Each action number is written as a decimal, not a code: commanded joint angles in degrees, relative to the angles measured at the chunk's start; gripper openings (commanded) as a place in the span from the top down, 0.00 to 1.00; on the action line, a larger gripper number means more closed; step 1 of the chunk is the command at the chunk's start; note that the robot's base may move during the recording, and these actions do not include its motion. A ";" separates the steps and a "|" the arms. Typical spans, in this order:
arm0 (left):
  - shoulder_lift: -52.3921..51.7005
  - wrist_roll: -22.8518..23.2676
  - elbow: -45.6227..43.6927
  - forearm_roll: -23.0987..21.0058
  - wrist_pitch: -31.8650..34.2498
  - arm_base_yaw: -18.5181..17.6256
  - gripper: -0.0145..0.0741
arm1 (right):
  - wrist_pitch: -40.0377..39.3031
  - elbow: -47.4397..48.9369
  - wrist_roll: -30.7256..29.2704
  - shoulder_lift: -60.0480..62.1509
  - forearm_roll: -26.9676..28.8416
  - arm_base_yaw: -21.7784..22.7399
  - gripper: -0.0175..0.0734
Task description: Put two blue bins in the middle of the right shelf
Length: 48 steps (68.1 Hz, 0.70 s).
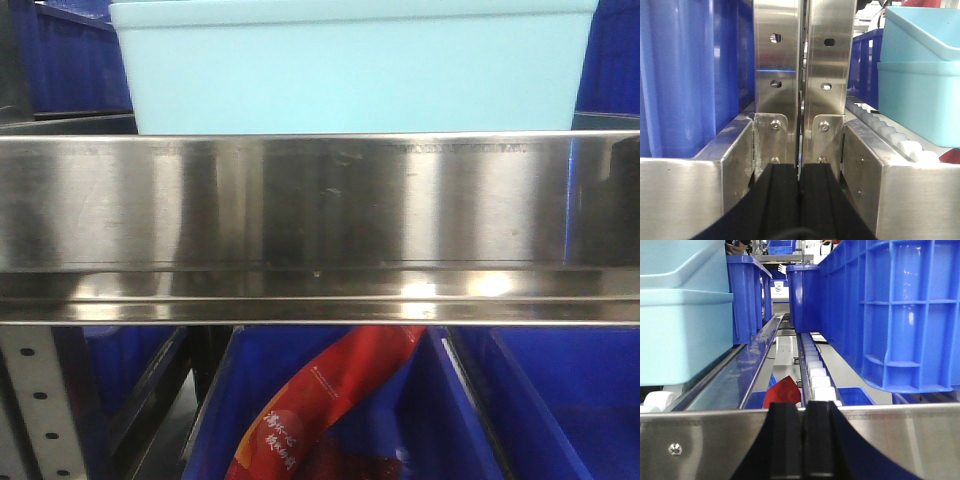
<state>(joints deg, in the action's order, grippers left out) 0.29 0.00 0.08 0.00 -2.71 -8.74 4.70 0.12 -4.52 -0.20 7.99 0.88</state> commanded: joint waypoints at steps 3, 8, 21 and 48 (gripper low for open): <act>-0.29 0.00 -0.08 -0.35 1.15 0.08 0.96 | -0.72 -0.12 -0.11 0.20 0.21 -0.01 0.99; -0.29 0.00 -0.08 -0.35 1.15 0.08 0.96 | -0.72 -0.12 -0.11 0.20 0.21 -0.01 0.99; -0.29 0.00 -0.08 -0.35 1.15 0.08 0.96 | -0.82 -0.12 -0.11 0.20 0.21 -0.01 0.99; -0.29 0.00 -0.08 -0.35 1.15 0.08 0.96 | -0.82 -0.12 -0.11 0.20 0.21 -0.01 0.99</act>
<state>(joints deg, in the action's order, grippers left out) 0.29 0.00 0.08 0.00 -2.71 -8.74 4.70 0.12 -4.52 -0.20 7.99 0.88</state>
